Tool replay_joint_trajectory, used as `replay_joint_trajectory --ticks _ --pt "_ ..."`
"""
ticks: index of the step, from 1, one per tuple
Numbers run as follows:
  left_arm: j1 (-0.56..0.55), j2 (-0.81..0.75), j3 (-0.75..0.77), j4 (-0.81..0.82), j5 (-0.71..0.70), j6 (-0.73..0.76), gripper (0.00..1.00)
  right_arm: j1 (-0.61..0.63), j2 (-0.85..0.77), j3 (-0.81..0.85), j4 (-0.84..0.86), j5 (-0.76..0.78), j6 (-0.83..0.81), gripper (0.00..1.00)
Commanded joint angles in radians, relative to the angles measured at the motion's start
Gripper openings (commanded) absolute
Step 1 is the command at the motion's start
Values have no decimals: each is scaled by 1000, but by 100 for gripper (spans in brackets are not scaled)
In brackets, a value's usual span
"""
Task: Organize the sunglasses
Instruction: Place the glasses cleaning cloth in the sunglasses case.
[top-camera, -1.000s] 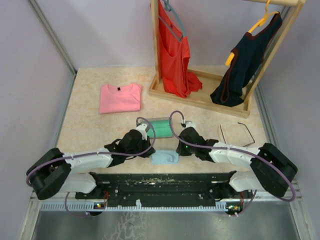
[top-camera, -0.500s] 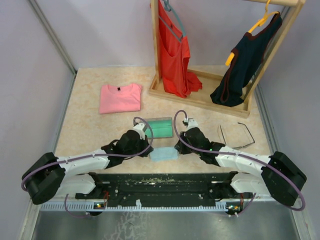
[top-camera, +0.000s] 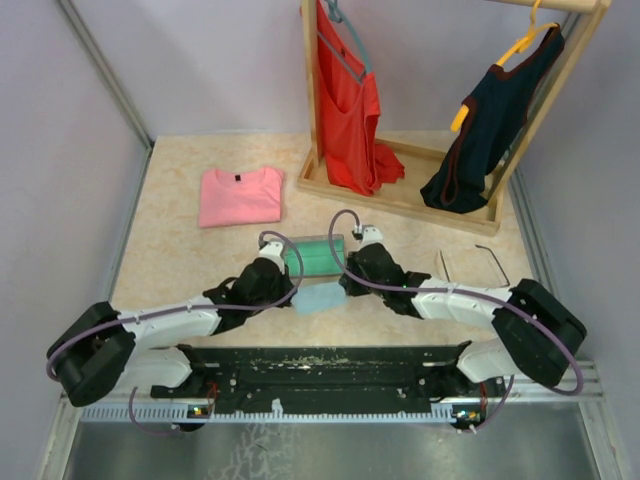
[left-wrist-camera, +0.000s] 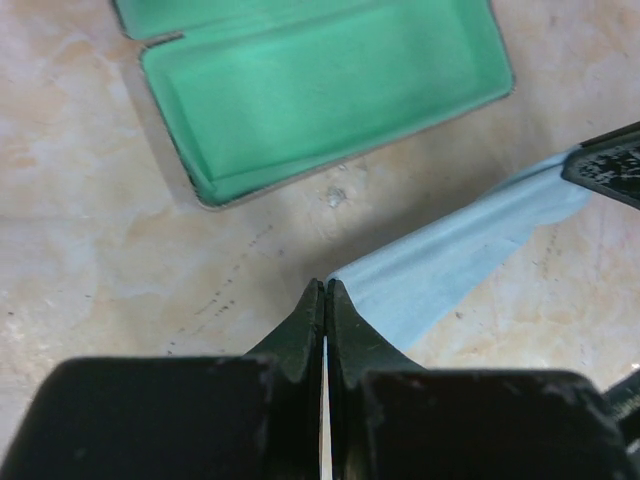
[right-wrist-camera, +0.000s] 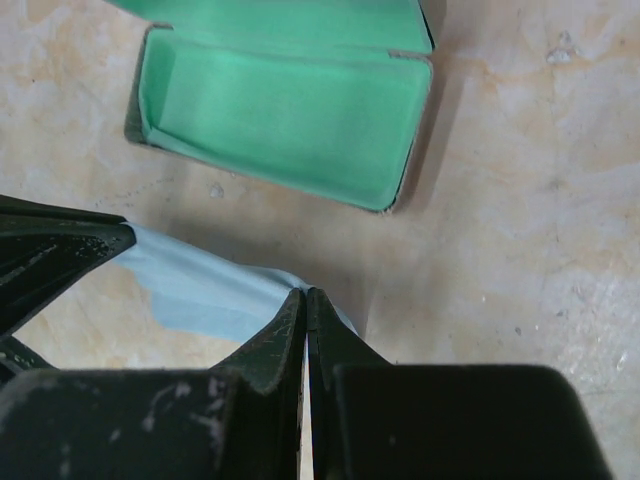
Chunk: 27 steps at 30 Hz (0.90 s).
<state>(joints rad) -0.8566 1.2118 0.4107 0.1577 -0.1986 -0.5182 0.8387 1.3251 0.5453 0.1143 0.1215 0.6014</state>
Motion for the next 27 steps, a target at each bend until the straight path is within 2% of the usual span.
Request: replay_joint_trajectory --ticks 1,27 --pt "36 44 46 16 -83 54 0 -24 41 75 72 49 -25 0" --pt "141 225 208 81 -113 201 0 -78 189 202 79 71 -50 0"
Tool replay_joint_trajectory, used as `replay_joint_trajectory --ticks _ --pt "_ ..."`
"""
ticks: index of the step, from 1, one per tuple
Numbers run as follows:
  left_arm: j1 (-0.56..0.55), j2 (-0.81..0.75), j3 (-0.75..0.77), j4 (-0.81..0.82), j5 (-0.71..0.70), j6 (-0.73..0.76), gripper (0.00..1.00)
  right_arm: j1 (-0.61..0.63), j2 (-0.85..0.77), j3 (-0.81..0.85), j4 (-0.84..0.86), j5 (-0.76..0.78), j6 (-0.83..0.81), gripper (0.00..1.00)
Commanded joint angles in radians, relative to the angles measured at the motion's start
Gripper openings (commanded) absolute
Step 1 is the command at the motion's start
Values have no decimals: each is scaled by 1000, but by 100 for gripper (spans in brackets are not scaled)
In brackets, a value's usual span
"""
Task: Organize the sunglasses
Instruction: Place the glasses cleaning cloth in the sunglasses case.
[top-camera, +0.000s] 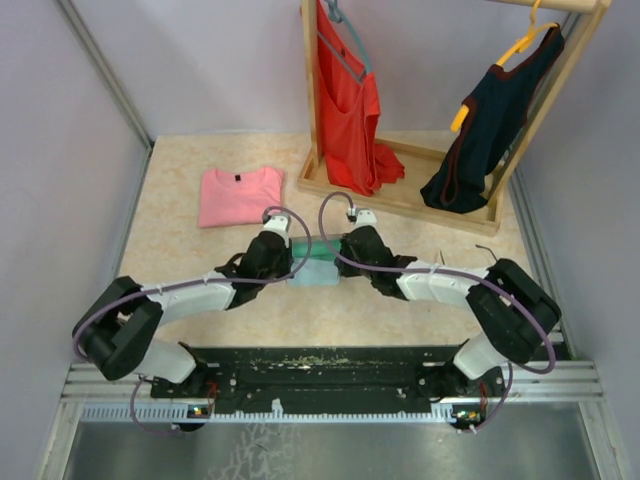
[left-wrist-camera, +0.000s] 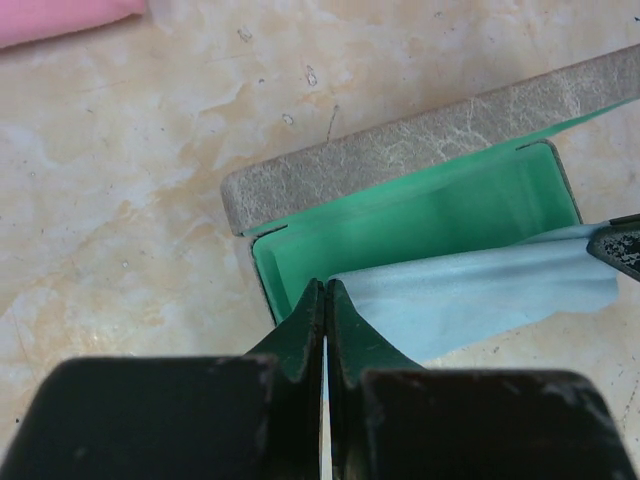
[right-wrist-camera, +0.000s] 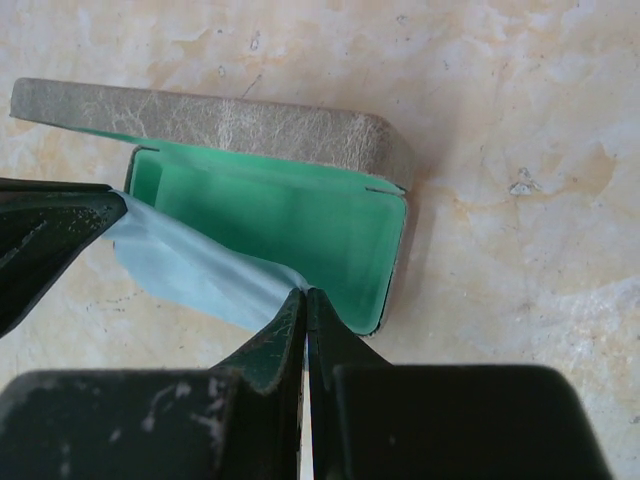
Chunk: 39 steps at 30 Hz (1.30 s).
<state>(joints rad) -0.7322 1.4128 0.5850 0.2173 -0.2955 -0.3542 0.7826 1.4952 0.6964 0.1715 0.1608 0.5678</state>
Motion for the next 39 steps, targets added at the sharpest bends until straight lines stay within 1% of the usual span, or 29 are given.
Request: replay_joint_trajectory --ticks 1,22,39 --pt "19 27 36 24 -16 38 0 -25 23 55 22 32 -19 0" --pt "52 89 88 63 8 60 0 -60 87 123 22 30 -54 0" --pt "63 107 82 79 30 58 0 -71 118 142 27 24 -61 0"
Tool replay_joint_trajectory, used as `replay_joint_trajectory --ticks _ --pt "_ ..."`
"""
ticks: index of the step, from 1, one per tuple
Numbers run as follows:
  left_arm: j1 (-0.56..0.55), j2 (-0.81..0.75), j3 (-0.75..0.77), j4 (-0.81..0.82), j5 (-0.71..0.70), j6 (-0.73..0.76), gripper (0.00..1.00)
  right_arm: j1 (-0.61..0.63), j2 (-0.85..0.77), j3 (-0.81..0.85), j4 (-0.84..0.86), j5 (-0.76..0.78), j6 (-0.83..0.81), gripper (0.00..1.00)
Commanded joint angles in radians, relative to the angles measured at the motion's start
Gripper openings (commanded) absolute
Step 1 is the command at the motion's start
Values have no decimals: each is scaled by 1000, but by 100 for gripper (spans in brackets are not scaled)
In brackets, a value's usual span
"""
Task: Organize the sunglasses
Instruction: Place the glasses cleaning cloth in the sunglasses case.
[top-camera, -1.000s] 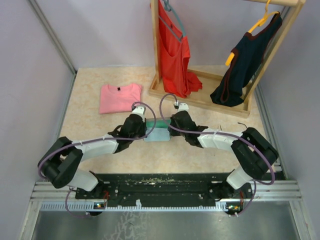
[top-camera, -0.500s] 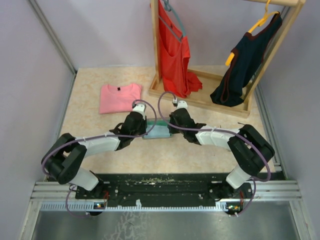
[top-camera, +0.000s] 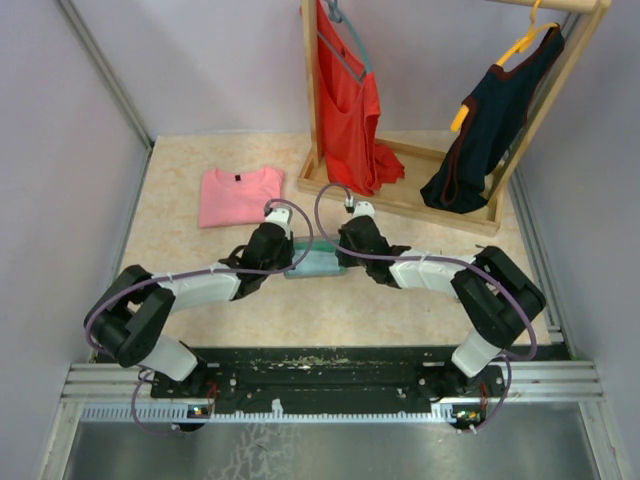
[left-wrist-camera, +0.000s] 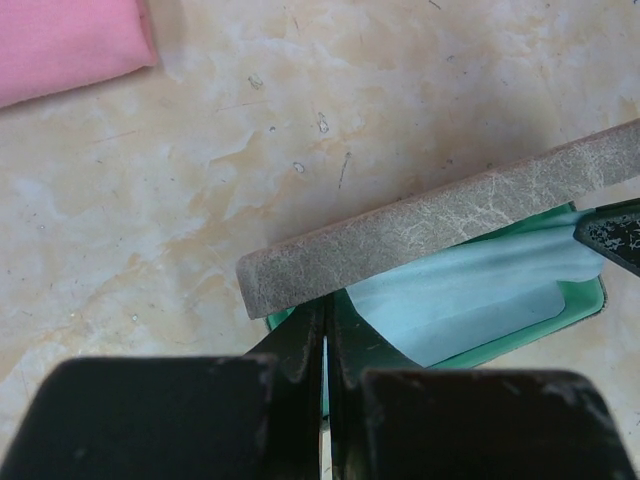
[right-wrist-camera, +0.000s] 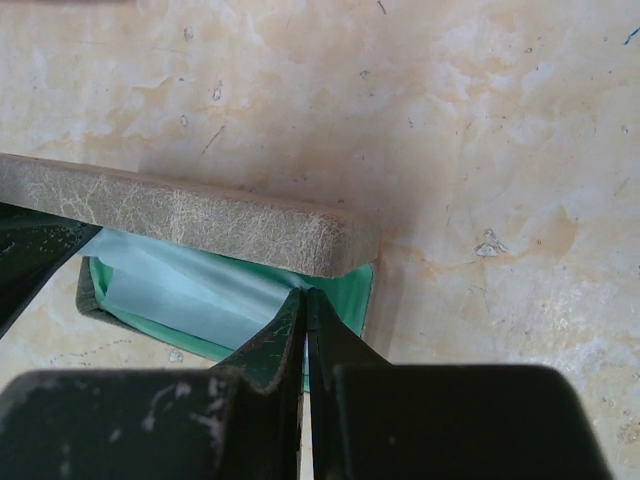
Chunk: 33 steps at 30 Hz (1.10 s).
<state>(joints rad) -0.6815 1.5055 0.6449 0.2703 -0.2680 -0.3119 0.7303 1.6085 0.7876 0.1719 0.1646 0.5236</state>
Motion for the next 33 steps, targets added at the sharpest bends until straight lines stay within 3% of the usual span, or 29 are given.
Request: replay_joint_trajectory --ticks 1,12,19,24,29,33 --pt "13 15 22 26 3 17 0 -19 5 52 26 19 -17 0" --pt "14 9 2 23 13 9 0 -22 17 64 18 14 -23 1" --pt "14 -13 -23 26 14 6 14 -22 21 71 14 16 -23 19" --pt "15 -24 -28 13 13 5 23 -22 14 71 5 25 -23 23" --pt "16 -68 -40 -6 -11 -4 44 -22 -32 47 0 43 -26 26" --pt "16 -117 -39 -41 -42 -19 51 -22 -92 8 -11 47 -27 28"
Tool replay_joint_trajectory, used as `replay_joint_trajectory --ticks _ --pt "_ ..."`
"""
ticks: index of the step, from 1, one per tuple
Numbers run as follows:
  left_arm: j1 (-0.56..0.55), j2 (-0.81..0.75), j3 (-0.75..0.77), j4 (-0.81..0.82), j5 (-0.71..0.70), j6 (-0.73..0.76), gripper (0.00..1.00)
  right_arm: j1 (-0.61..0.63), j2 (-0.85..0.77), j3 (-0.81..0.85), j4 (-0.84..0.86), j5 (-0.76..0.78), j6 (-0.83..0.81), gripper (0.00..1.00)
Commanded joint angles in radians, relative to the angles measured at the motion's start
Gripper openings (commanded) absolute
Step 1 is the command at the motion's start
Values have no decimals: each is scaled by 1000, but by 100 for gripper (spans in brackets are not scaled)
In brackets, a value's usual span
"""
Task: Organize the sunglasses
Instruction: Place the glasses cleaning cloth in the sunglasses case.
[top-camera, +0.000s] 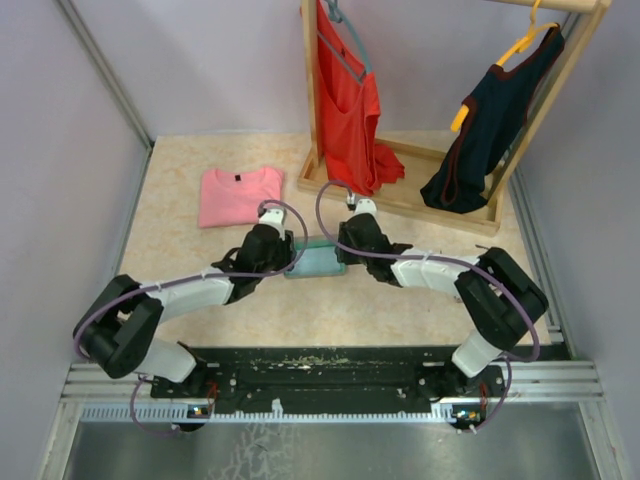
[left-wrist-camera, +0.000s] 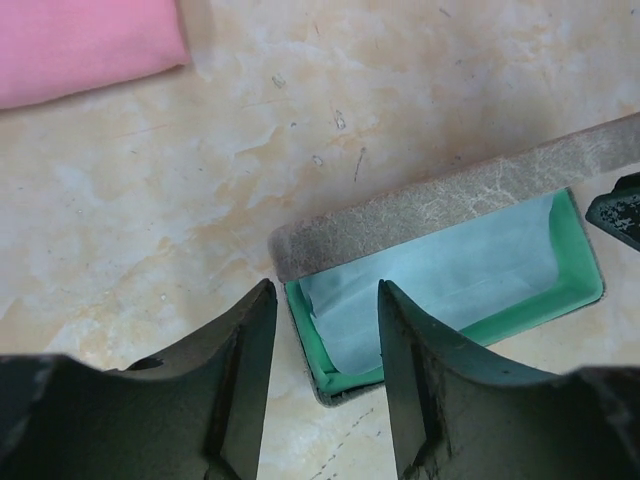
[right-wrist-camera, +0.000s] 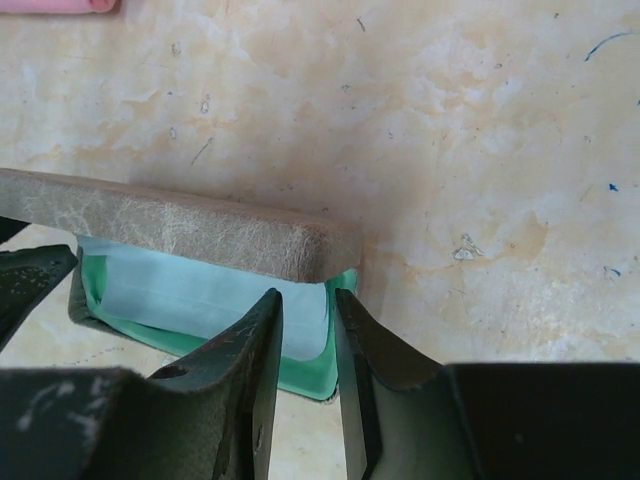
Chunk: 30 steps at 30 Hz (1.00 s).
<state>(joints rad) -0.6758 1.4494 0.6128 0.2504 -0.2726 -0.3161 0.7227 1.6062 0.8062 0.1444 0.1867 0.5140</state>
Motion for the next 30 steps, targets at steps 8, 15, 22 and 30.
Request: replay_joint_trajectory --ticks 8,15,22,30 --pt "10 -270 -72 -149 -60 -108 56 -14 -366 -145 -82 83 -1 34" --pt "11 -487 -111 -355 -65 -236 59 -15 -678 -219 -367 337 141 37" --pt "10 -604 -88 -474 -17 -283 62 -22 -767 -169 -681 690 314 56" --pt "10 -610 -16 -596 -22 -252 63 -226 -674 -113 -722 590 240 66"
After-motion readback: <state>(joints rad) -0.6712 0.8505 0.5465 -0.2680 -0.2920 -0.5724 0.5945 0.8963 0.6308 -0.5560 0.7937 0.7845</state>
